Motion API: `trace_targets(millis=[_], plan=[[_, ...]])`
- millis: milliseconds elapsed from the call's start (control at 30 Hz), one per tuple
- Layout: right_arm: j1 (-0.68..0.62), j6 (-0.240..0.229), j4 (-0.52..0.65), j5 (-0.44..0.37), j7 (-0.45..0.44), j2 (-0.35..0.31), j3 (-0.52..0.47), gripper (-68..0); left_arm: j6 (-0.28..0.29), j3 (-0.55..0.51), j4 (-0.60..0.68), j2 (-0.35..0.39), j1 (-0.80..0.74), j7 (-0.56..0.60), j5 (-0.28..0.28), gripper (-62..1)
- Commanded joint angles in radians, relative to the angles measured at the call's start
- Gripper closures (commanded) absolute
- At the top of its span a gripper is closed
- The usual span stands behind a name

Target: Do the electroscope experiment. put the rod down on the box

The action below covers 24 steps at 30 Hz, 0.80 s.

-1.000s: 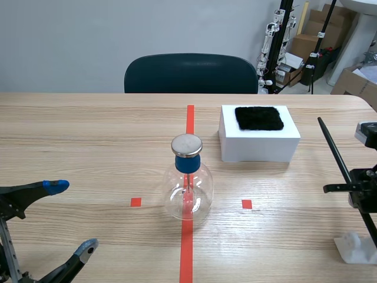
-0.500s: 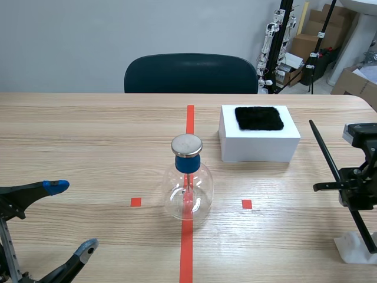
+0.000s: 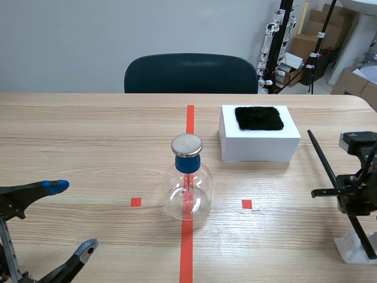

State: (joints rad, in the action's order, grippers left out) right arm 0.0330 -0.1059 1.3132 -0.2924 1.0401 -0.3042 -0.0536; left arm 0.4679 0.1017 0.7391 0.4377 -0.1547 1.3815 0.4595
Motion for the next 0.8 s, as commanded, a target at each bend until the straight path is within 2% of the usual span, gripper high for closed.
trace_targets(millis=[0, 200, 367, 667, 767], plan=[[0.02, 0.0, 0.002, 0.009, -0.025, -0.002, 0.002, -2.3, -0.002, -0.012, 0.01, 0.009, 0.005, 0.017, -0.014, -62.3], [0.021, 0.001, -0.017, 0.024, -0.07, 0.011, 0.003, -4.2, -0.002, -0.012, 0.01, 0.009, 0.005, 0.017, -0.014, -62.3], [0.033, 0.001, -0.046, 0.047, -0.071, 0.033, 0.003, -4.2, -0.002, -0.012, 0.01, 0.009, 0.005, 0.016, -0.014, -62.3], [0.048, 0.005, -0.071, 0.047, -0.078, 0.033, 0.003, -4.5, -0.002, -0.012, 0.01, 0.009, 0.005, 0.017, -0.014, -62.3], [0.048, 0.012, -0.071, 0.055, -0.078, 0.032, 0.003, -12.7, -0.002, -0.012, 0.01, 0.009, 0.005, 0.017, -0.014, -62.3]])
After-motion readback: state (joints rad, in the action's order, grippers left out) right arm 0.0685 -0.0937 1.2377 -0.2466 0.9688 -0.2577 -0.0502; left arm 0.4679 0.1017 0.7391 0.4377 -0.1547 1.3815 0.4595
